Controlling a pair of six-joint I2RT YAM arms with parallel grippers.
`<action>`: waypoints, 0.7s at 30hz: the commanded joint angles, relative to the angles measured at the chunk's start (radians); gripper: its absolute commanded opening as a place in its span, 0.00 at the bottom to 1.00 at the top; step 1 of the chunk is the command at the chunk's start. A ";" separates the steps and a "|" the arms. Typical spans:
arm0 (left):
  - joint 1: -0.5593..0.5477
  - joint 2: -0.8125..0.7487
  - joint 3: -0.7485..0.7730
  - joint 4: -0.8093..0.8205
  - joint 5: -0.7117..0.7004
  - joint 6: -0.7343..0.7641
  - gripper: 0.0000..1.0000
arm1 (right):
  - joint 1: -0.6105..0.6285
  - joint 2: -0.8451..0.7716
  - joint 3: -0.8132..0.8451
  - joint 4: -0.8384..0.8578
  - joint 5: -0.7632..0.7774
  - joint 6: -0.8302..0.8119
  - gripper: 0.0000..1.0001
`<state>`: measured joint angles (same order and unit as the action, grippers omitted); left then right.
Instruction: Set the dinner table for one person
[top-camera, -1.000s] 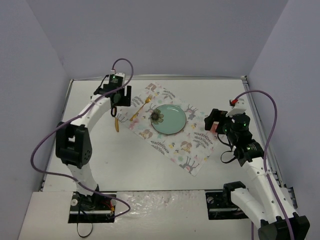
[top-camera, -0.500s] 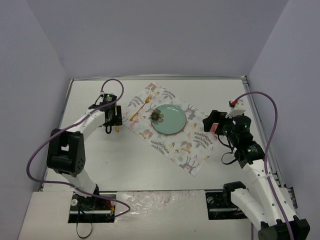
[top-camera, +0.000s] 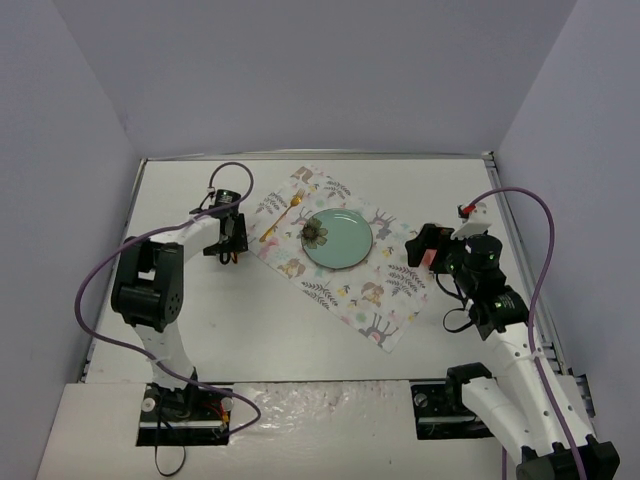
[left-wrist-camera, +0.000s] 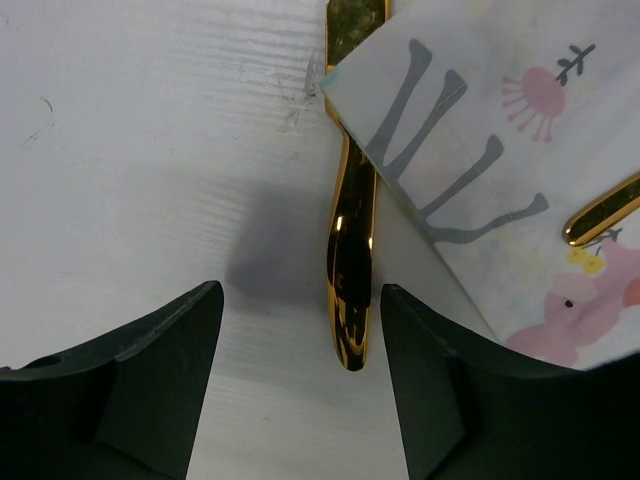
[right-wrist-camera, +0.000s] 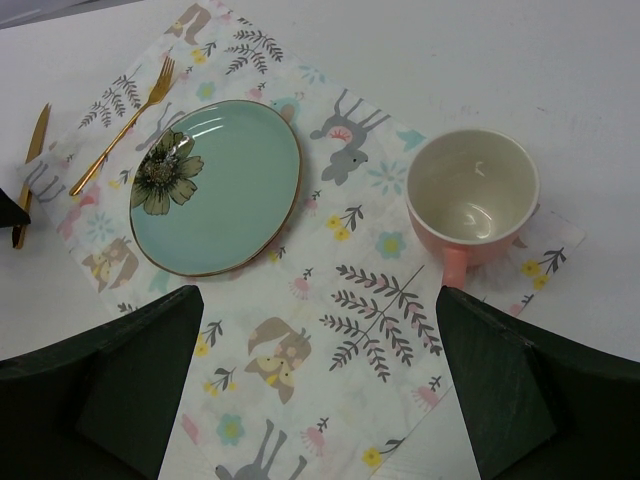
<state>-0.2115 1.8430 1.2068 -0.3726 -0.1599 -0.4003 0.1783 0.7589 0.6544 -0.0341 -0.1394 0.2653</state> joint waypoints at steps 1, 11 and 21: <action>0.012 0.032 0.089 0.052 -0.009 -0.025 0.56 | 0.007 0.010 0.013 0.071 -0.009 0.005 1.00; 0.073 0.055 0.050 0.047 -0.003 -0.071 0.22 | 0.007 0.015 0.014 0.071 -0.007 0.006 1.00; 0.109 -0.064 -0.111 0.010 -0.006 -0.137 0.09 | 0.007 0.021 0.004 0.082 -0.012 0.005 1.00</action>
<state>-0.1182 1.8301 1.1482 -0.2893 -0.1526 -0.4964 0.1783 0.7704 0.6540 -0.0334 -0.1394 0.2653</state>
